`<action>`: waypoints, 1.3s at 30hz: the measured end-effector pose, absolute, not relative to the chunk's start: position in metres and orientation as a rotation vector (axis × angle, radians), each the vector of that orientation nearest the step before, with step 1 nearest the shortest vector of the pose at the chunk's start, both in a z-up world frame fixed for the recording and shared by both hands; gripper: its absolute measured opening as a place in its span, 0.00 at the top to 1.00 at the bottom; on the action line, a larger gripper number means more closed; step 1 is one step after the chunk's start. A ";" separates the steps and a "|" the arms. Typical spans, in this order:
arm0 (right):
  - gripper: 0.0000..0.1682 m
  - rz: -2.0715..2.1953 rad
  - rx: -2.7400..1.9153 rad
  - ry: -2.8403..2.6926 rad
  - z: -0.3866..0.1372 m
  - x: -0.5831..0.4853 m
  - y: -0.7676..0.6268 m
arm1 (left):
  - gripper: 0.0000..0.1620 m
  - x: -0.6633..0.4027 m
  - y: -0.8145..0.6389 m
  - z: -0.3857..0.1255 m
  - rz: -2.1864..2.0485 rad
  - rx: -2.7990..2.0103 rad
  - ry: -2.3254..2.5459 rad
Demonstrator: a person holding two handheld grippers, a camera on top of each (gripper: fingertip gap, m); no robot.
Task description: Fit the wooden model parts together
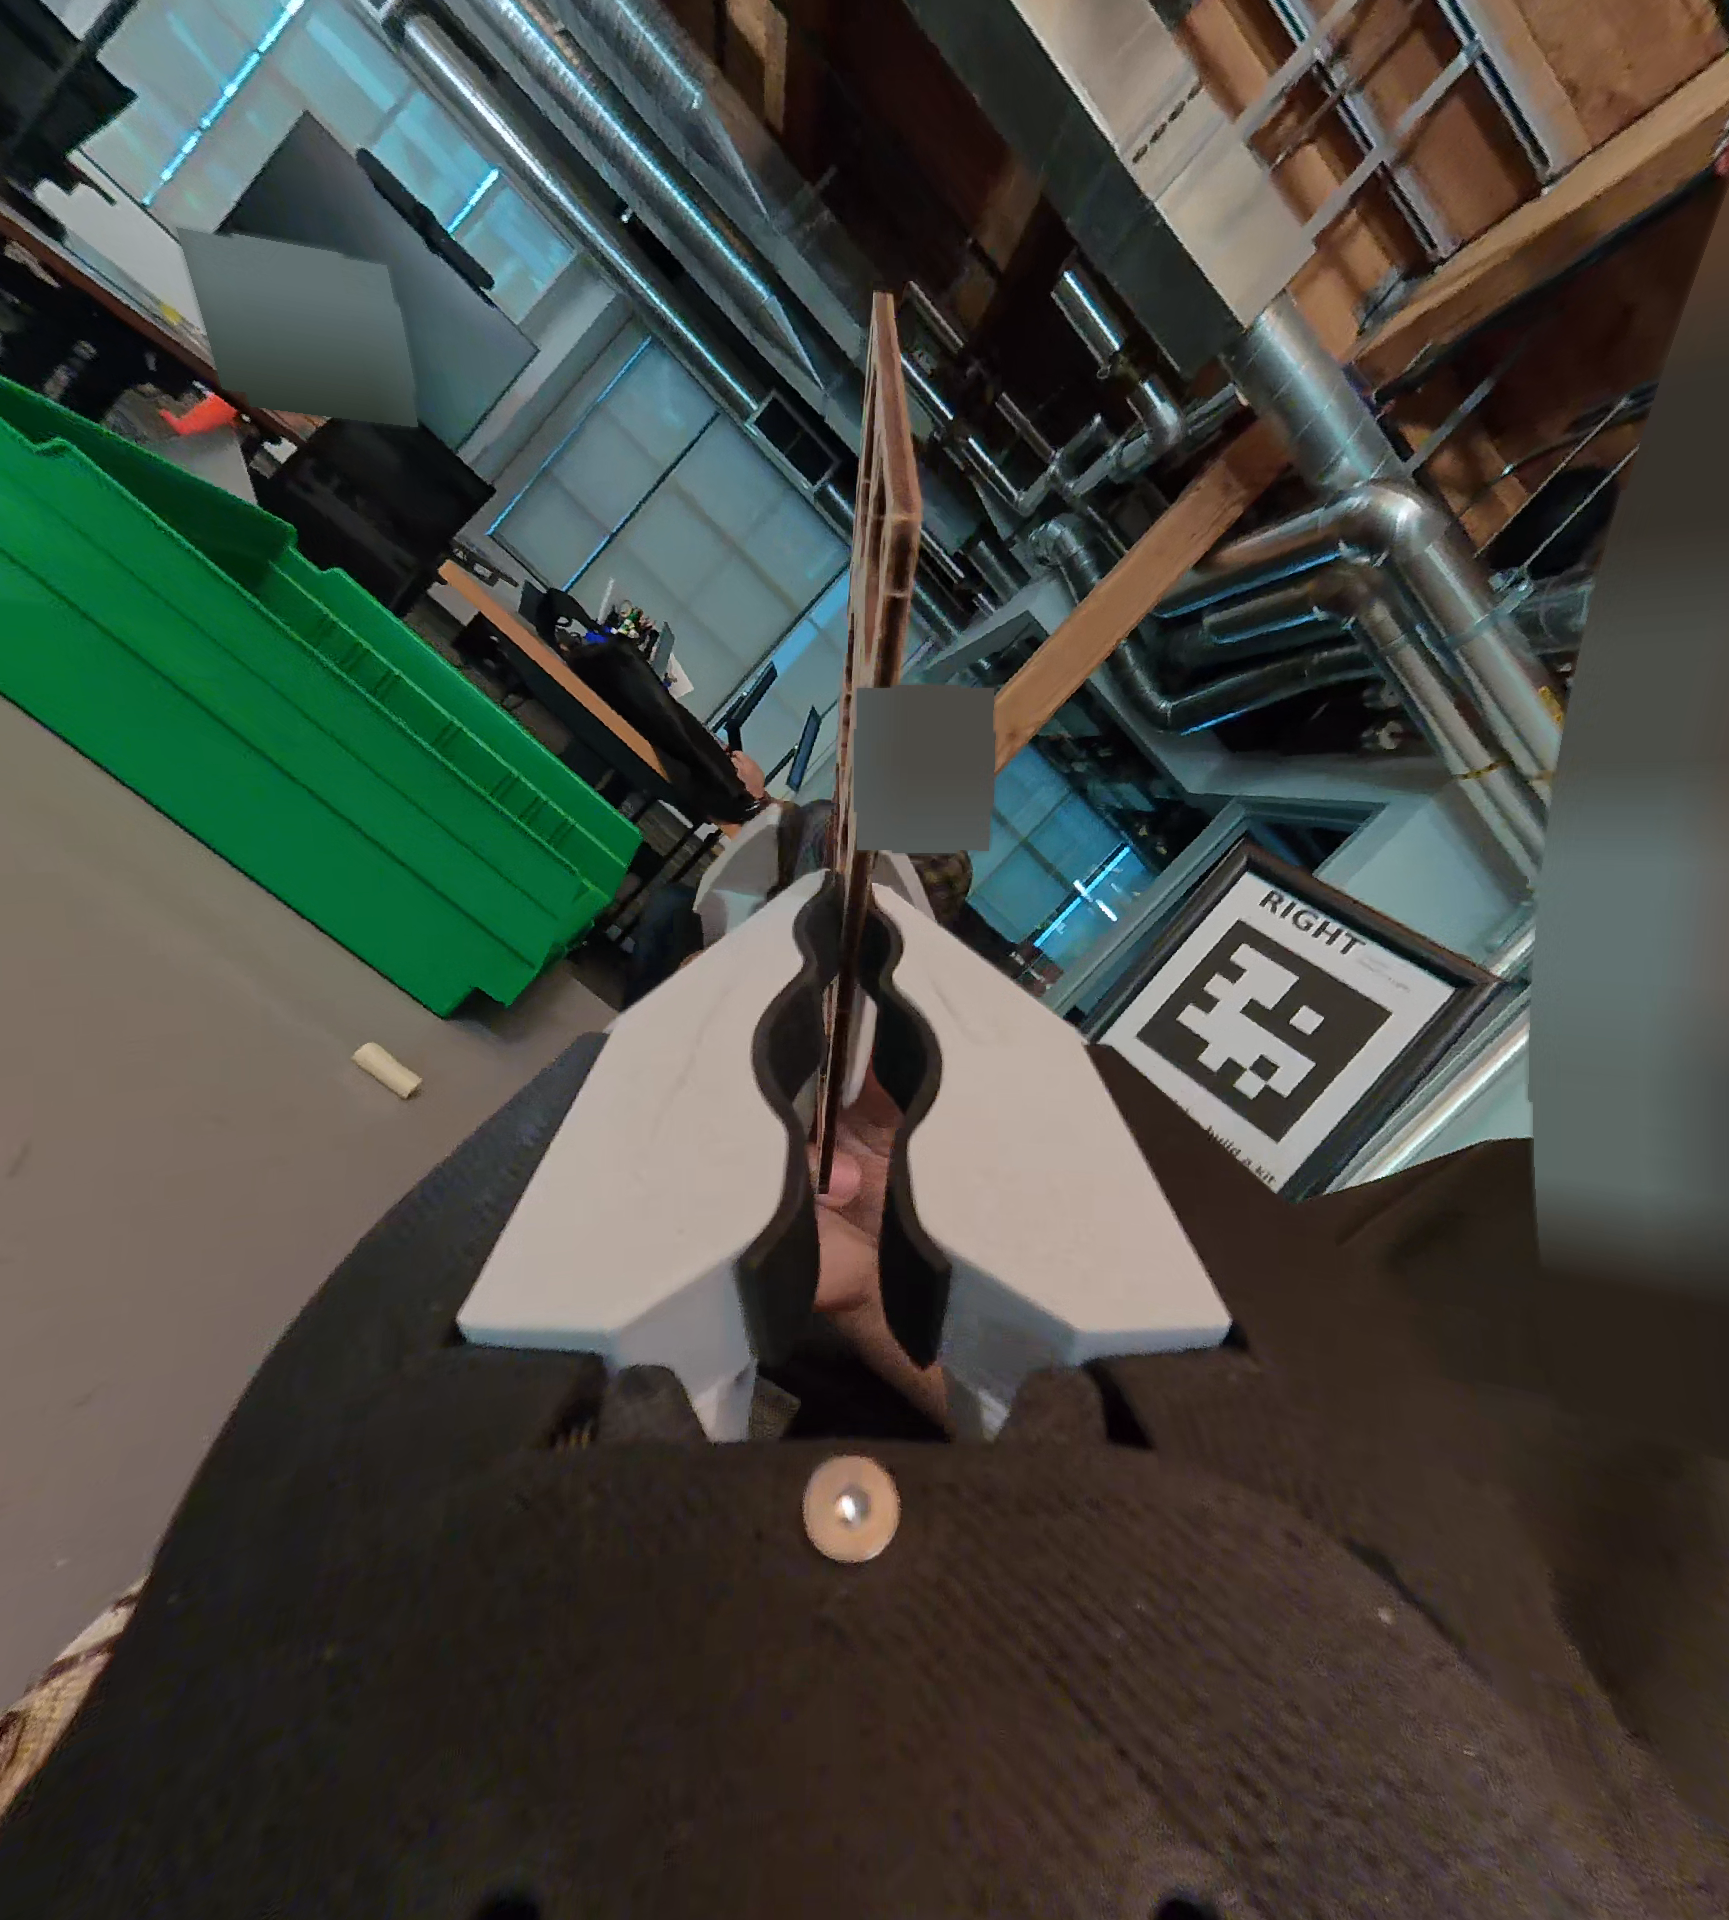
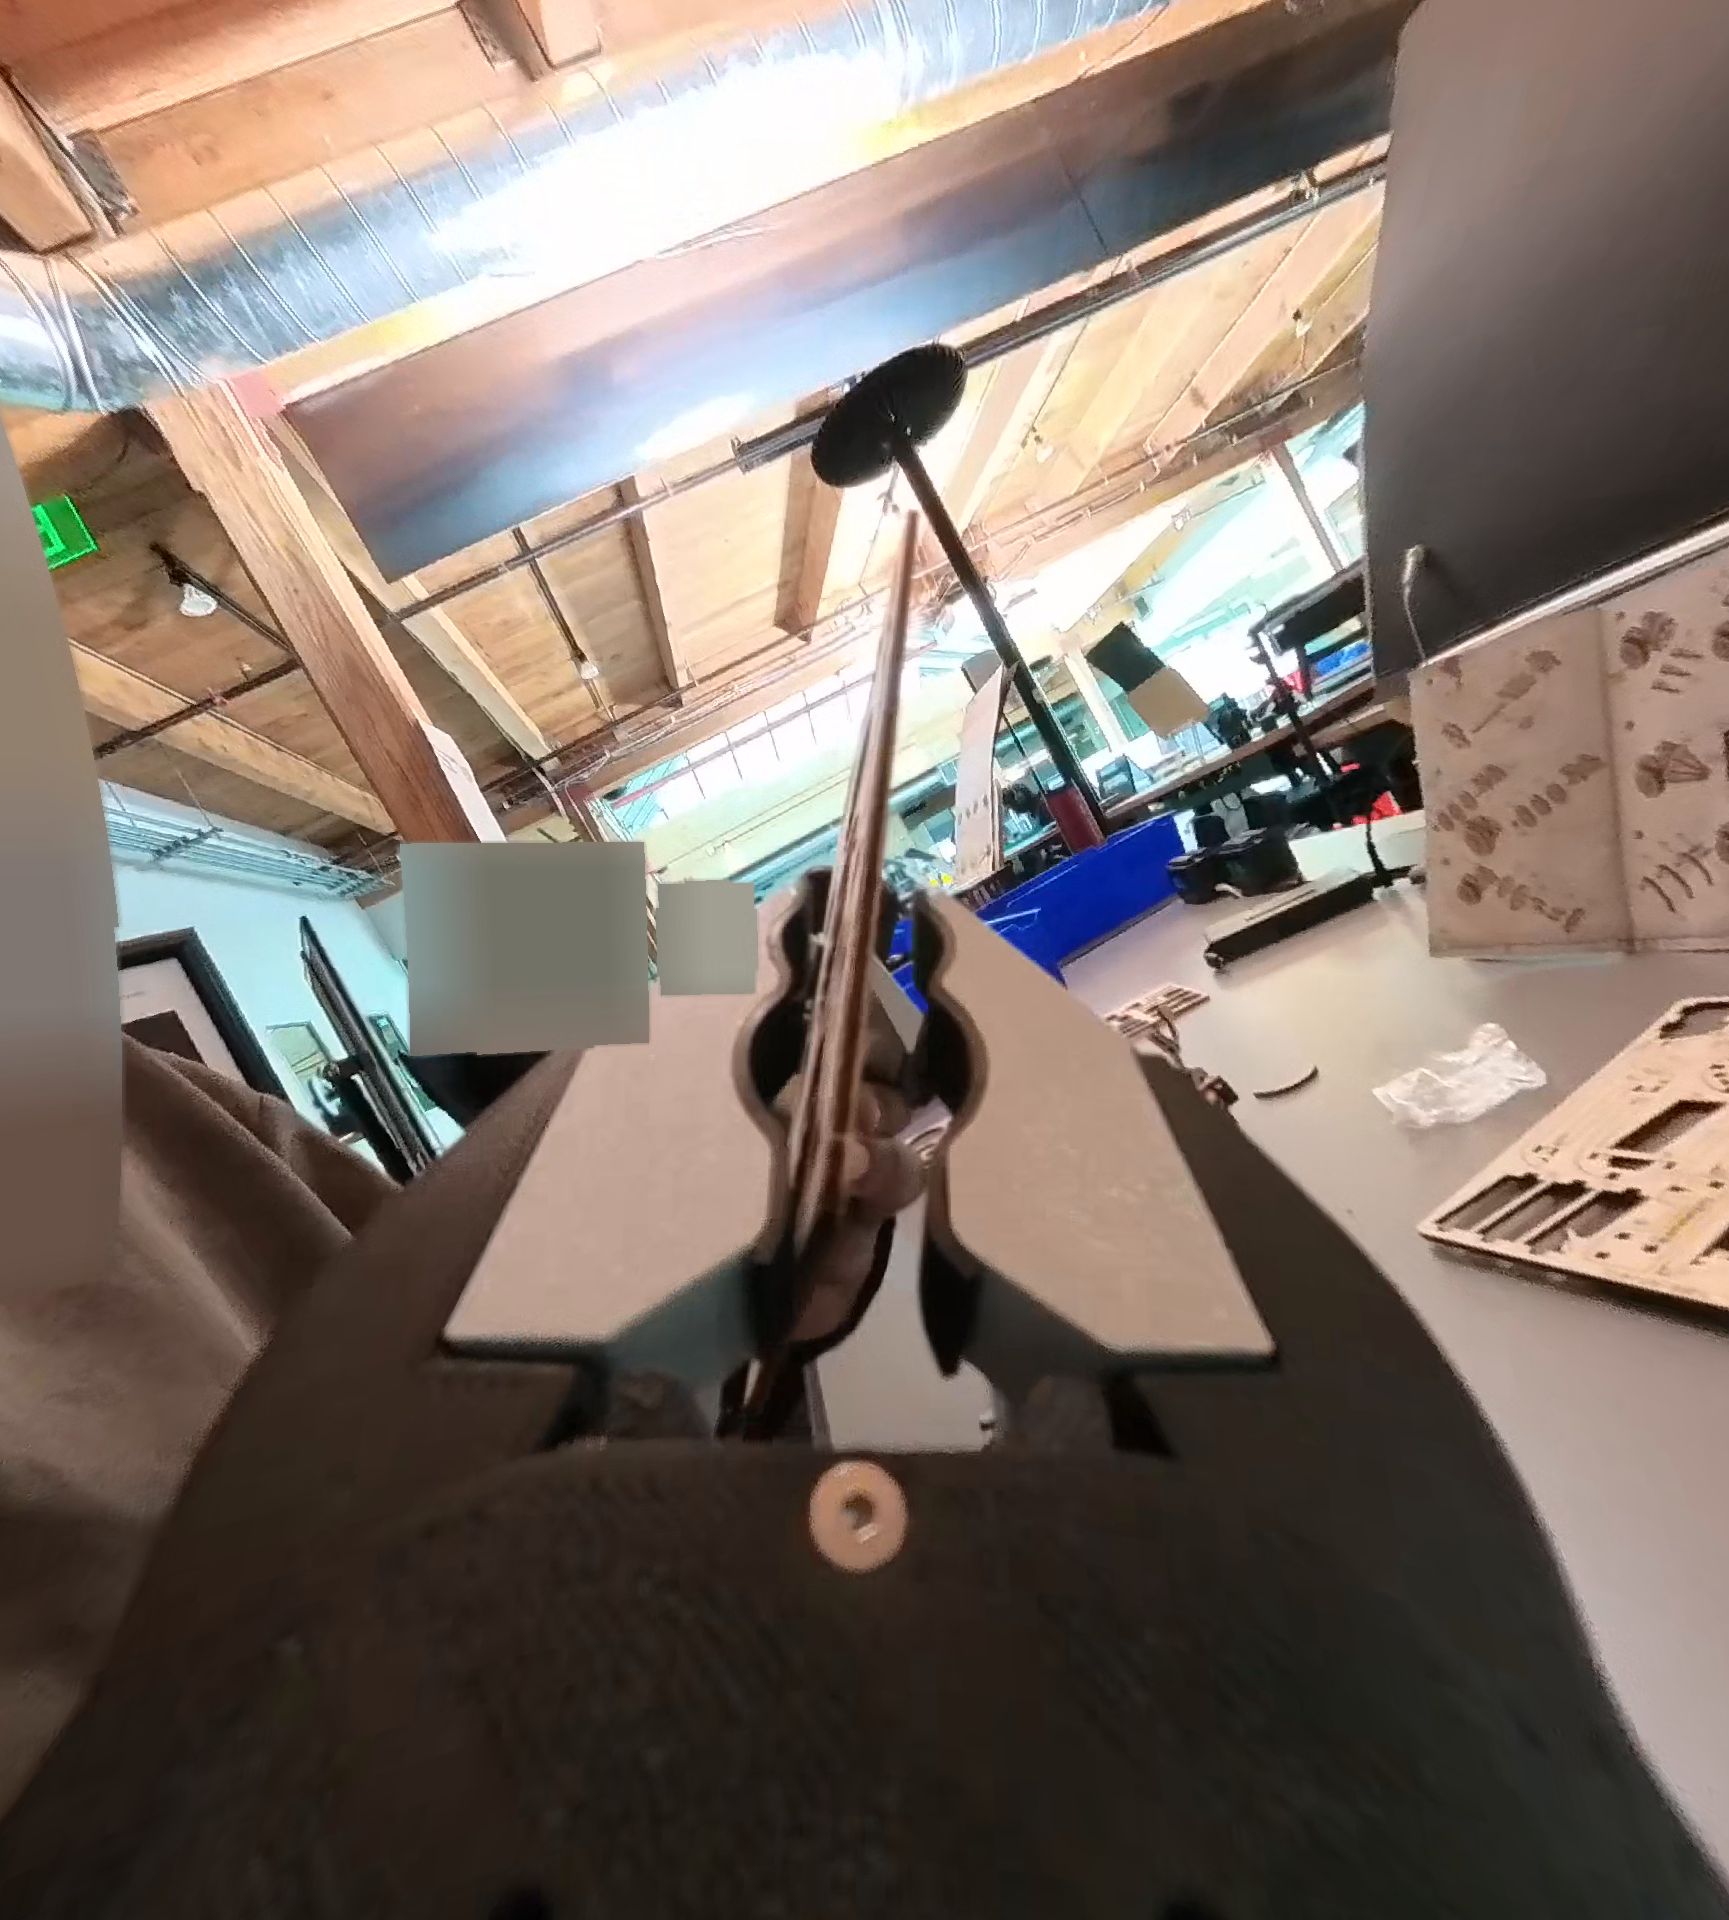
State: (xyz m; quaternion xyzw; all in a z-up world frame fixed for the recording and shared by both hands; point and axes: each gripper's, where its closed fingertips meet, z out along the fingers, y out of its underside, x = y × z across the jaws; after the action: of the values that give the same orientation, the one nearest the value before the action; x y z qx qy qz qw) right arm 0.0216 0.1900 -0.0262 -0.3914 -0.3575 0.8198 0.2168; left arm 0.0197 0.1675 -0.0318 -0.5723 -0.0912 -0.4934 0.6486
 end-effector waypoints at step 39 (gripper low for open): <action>0.95 2.368 -0.964 -1.064 -0.023 0.029 0.176 | 1.00 0.020 0.171 -0.040 -1.247 -1.271 -0.285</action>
State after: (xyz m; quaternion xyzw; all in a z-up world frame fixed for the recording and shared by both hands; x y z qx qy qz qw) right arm 0.0291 0.1757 -0.0232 -0.3420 -0.3776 0.8403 0.1852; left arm 0.0198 0.1711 -0.0396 -0.5529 -0.1242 -0.5422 0.6204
